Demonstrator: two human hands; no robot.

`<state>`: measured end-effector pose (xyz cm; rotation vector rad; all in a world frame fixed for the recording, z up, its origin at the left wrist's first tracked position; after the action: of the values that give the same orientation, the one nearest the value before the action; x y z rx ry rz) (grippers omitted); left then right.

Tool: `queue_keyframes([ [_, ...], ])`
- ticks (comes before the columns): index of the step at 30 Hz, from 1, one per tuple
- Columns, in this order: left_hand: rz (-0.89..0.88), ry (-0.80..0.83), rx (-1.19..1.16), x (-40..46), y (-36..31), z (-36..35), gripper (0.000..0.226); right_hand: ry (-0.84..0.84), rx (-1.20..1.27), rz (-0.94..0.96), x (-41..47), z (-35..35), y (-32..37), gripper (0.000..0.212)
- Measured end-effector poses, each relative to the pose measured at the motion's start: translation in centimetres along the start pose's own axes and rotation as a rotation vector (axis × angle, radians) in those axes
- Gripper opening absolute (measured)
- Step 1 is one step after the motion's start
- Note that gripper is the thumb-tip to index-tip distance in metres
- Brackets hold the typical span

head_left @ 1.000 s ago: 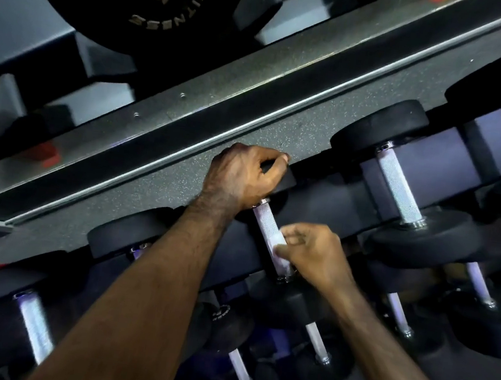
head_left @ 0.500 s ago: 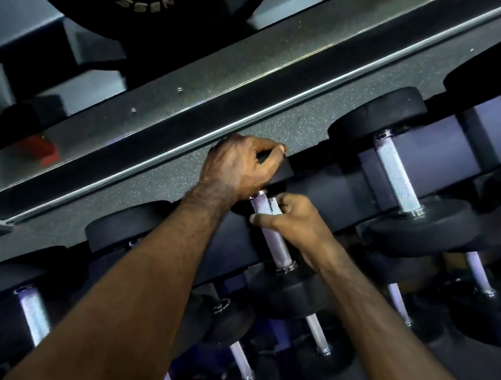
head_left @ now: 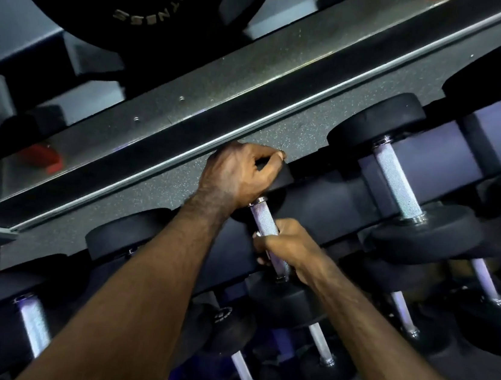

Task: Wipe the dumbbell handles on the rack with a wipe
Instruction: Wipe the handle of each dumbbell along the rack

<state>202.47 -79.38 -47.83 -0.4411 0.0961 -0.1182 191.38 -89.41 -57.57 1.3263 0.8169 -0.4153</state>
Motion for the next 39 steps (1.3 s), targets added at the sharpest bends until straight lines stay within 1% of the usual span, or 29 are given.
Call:
queue_keyframes([
  [1,0.009,0.004,-0.002,0.0,0.1,0.0,0.059,-0.015,-0.006,0.012,0.4,0.1,0.7,0.006],
  [2,0.017,0.004,-0.008,-0.1,0.0,0.1,0.057,-0.031,0.004,0.017,0.8,0.2,1.5,0.009],
  [4,0.024,-0.003,-0.018,-0.2,-0.1,0.2,0.052,-0.055,0.035,0.026,1.4,0.4,2.5,0.024],
  [7,0.017,-0.017,-0.041,-0.4,-0.2,0.3,0.050,-0.012,-0.006,0.040,0.2,0.2,1.2,0.016],
  [10,0.009,-0.039,-0.057,-0.5,-0.2,0.4,0.047,0.026,0.024,0.011,-0.8,0.2,-0.3,0.025],
  [13,0.002,-0.042,-0.033,-0.7,-0.5,0.7,0.045,-0.007,0.053,0.048,1.1,0.5,1.5,0.019],
  [15,0.008,-0.042,-0.015,-0.8,-0.6,0.8,0.046,-0.034,0.049,0.079,2.2,0.6,2.4,0.039],
  [16,0.013,-0.042,-0.014,-0.8,-0.7,0.7,0.046,-0.034,0.026,0.078,2.2,0.7,2.2,0.045],
  [17,0.016,-0.042,-0.017,-0.8,-0.7,0.7,0.046,-0.027,-0.006,0.077,1.6,0.8,1.9,0.044],
  [19,0.014,-0.046,-0.023,-0.8,-0.7,0.8,0.046,0.011,-0.065,0.045,-0.1,0.9,0.6,0.033],
  [21,0.013,-0.045,-0.015,-0.9,-0.8,0.9,0.045,0.066,-0.060,0.012,-0.8,1.0,-0.5,0.025],
  [22,0.013,-0.038,-0.010,-0.9,-0.9,1.0,0.044,0.064,-0.047,0.009,-0.6,1.0,-0.2,0.025],
  [25,0.020,-0.026,0.004,-1.0,-1.3,1.1,0.046,0.007,0.008,0.043,0.6,1.1,2.3,0.041],
  [26,0.021,-0.025,0.005,-1.0,-1.3,1.1,0.046,-0.006,0.012,0.060,0.8,1.0,2.7,0.042],
  [28,0.017,-0.026,0.001,-1.1,-1.3,1.1,0.044,-0.012,-0.033,0.072,0.3,1.1,2.3,0.033],
  [30,0.015,-0.034,-0.014,-1.1,-1.3,1.1,0.046,0.007,-0.133,0.058,-0.7,1.4,0.6,0.014],
  [32,0.012,-0.041,-0.020,-1.1,-1.2,1.2,0.049,0.044,-0.173,0.041,-1.4,1.5,-0.2,0.009],
  [34,0.009,-0.039,-0.016,-1.1,-1.3,1.2,0.047,0.022,-0.156,0.047,-0.8,1.6,1.0,0.009],
  [35,0.012,-0.036,-0.012,-1.0,-1.3,1.2,0.046,-0.015,-0.162,0.064,-0.2,1.7,2.0,0.013],
  [38,0.020,-0.025,-0.012,-0.9,-1.1,1.0,0.050,-0.122,-0.229,0.149,0.8,2.0,3.8,0.038],
  [39,0.017,-0.023,-0.016,-0.9,-1.1,1.0,0.051,-0.135,-0.265,0.169,0.4,2.1,3.5,0.040],
])
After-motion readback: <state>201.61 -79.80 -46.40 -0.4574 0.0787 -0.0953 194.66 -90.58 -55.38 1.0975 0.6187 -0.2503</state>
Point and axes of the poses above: each hand's wrist, its own x-axis towards the middle knuckle, its own z-axis out of the back of the hand, y = z × x, the point moved 6 cm from there along x, towards the middle knuckle, and after that the axes turned 2 degrees about -y, right-handed, at the moved point
